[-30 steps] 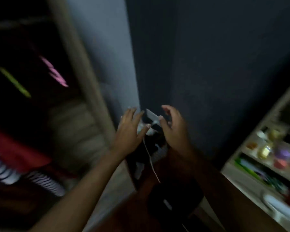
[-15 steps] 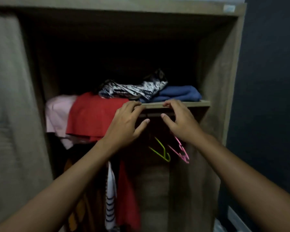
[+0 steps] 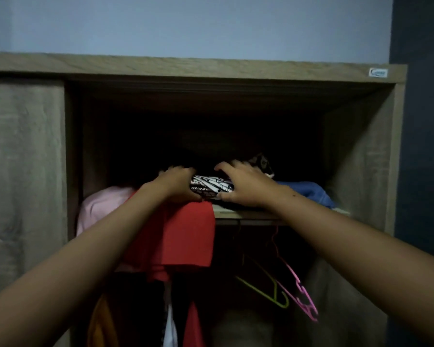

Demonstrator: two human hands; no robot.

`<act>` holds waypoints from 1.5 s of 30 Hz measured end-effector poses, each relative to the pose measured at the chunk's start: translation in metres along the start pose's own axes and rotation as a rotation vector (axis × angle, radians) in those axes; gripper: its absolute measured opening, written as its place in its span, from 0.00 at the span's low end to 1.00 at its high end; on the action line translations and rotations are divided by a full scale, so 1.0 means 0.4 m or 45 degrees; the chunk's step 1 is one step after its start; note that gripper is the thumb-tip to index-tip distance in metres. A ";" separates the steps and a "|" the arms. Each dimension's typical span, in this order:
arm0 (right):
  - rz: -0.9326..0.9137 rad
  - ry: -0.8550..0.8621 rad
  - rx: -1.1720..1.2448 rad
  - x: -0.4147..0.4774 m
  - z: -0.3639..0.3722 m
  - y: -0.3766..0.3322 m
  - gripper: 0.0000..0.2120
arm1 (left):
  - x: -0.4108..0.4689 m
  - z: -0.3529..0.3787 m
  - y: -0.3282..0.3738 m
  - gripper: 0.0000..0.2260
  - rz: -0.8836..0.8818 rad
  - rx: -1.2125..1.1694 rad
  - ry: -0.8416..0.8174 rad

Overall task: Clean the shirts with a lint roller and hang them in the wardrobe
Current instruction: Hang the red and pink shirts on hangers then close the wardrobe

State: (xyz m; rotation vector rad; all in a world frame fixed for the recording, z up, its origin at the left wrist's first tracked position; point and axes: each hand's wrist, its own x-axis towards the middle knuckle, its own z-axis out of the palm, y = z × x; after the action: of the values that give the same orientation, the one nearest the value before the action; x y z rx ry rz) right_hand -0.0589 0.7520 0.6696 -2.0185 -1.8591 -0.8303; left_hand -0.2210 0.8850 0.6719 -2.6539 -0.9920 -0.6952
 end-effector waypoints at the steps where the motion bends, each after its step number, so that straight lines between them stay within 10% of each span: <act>1: -0.013 -0.062 -0.034 0.012 0.003 0.001 0.34 | 0.012 -0.004 -0.005 0.29 0.012 -0.026 -0.064; 8: 0.013 -0.271 -0.147 0.101 -0.002 -0.006 0.32 | 0.052 -0.067 -0.008 0.14 0.065 -0.055 -0.082; 30: 0.296 0.126 -0.528 -0.016 -0.210 0.288 0.22 | 0.158 -0.086 0.284 0.28 0.255 -0.242 0.220; 33: 0.365 -0.029 -0.583 -0.051 -0.165 0.316 0.19 | 0.155 -0.057 0.325 0.25 0.281 -0.266 0.019; 38: 0.531 -0.454 0.072 -0.120 -0.133 0.313 0.27 | 0.155 -0.015 0.320 0.19 0.318 -0.390 -0.224; 41: 0.688 -0.408 0.423 -0.118 -0.171 0.297 0.41 | 0.154 -0.040 0.305 0.19 0.296 -0.511 -0.266; 45: 0.571 -0.120 0.420 -0.091 -0.119 0.273 0.32 | 0.139 -0.034 0.294 0.23 0.215 -0.669 -0.173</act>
State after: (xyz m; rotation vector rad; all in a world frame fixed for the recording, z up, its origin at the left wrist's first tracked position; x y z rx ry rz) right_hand 0.0364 0.6806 0.7061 -2.1548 -1.3838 -0.2909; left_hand -0.1112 0.8234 0.7066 -3.2276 -0.6699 -0.8406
